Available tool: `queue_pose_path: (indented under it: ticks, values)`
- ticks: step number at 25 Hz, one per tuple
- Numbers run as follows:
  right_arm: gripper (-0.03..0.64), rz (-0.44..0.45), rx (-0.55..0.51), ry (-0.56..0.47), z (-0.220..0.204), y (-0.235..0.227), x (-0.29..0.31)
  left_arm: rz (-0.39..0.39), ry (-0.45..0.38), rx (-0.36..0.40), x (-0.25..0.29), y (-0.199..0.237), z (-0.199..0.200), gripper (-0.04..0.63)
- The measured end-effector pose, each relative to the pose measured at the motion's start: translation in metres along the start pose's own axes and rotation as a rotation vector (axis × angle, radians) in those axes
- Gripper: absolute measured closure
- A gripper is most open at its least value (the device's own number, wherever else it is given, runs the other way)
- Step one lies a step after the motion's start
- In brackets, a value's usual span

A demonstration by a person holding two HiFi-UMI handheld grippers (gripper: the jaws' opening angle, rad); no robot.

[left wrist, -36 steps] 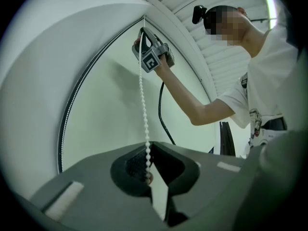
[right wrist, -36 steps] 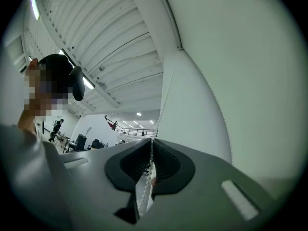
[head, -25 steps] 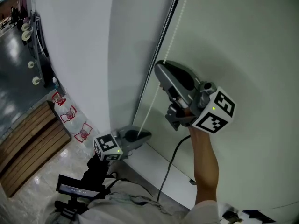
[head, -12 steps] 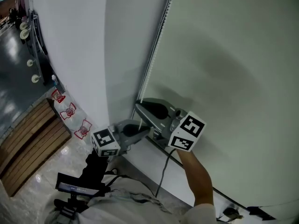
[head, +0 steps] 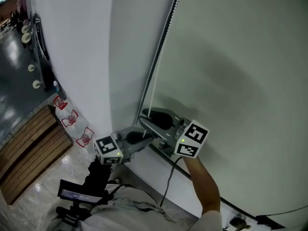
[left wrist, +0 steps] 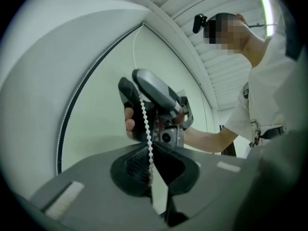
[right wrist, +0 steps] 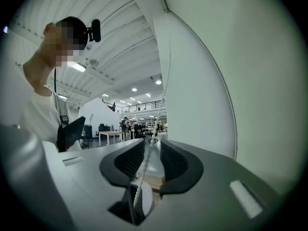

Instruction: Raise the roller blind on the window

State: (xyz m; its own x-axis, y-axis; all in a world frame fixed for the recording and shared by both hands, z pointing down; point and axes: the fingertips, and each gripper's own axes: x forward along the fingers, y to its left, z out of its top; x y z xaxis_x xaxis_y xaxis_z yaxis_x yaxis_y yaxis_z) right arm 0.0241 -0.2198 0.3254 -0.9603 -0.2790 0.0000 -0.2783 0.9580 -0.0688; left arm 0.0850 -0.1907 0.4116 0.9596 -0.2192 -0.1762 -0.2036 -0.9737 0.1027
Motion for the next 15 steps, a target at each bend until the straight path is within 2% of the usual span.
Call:
queue_pose_path:
  ticks: [1, 3, 15]
  values:
    - [0.500, 0.014, 0.008, -0.019, 0.009, -0.001, 0.001, 0.000, -0.001, 0.000, 0.000, 0.000, 0.000, 0.597]
    - [0.498, 0.033, 0.007, -0.061, 0.033, -0.003, 0.003, -0.001, 0.000, -0.001, 0.000, 0.000, -0.001, 0.597]
    - [0.499, 0.095, -0.151, -0.235, 0.189, -0.022, 0.011, 0.003, 0.003, 0.000, 0.000, 0.001, -0.003, 0.597]
